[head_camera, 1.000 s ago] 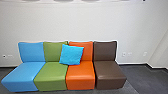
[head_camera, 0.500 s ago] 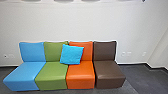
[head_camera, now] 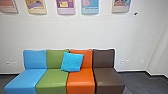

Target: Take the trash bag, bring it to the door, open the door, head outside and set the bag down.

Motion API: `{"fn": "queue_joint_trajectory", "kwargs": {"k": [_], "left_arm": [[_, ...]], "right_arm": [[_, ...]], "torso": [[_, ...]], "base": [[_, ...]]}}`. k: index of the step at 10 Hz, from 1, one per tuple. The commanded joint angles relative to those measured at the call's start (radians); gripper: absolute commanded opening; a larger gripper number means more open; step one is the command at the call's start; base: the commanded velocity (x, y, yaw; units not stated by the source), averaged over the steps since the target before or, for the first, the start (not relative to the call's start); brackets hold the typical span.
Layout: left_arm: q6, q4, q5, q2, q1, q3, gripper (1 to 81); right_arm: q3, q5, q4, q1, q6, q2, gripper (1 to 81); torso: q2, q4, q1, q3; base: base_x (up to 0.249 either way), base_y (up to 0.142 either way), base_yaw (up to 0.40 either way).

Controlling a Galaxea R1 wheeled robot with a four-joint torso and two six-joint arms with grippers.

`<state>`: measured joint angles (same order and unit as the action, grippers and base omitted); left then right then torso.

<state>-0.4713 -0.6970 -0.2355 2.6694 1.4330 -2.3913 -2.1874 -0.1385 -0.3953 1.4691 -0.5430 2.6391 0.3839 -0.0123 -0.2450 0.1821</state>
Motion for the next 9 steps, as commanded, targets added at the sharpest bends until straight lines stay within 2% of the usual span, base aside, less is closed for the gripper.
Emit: {"fn": "queue_joint_trajectory", "kwargs": {"k": [1, 3, 4, 6, 9], "left_arm": [[-0.007, 0.013, -0.088, -0.012, -0.047, 0.0, 1.0], [-0.007, 0.013, -0.088, -0.005, -0.048, 0.001, 1.0], [-0.006, 0.017, -0.088, 0.0, -0.048, 0.0, 1.0], [-0.006, 0.019, -0.087, 0.011, -0.048, -0.009, 1.0], [-0.006, 0.021, -0.096, 0.061, -0.044, -0.091, 1.0]], "right_arm": [[0.006, -0.047, -0.019, -0.049, 0.005, -0.008, 81.1], [-0.014, -0.047, -0.02, -0.048, 0.006, 0.009, 81.1], [-0.021, -0.047, -0.022, -0.048, 0.008, 0.014, 81.1], [-0.04, -0.047, -0.022, -0.048, 0.008, 0.029, 81.1], [-0.086, -0.047, -0.023, -0.049, 0.008, 0.064, 81.1]], "torso": [[-0.097, 0.0, 0.062, -0.095], [-0.167, 0.0, 0.109, -0.167], [-0.202, 0.0, 0.132, -0.104], [-0.259, 0.0, 0.171, -0.151], [-0.351, 0.0, 0.231, -0.166]], "base": [[0.0, 0.0, 0.0], [0.0, 0.0, 0.0], [0.0, 0.0, 0.0], [0.0, 0.0, 0.0], [0.0, 0.0, 0.0]]}}
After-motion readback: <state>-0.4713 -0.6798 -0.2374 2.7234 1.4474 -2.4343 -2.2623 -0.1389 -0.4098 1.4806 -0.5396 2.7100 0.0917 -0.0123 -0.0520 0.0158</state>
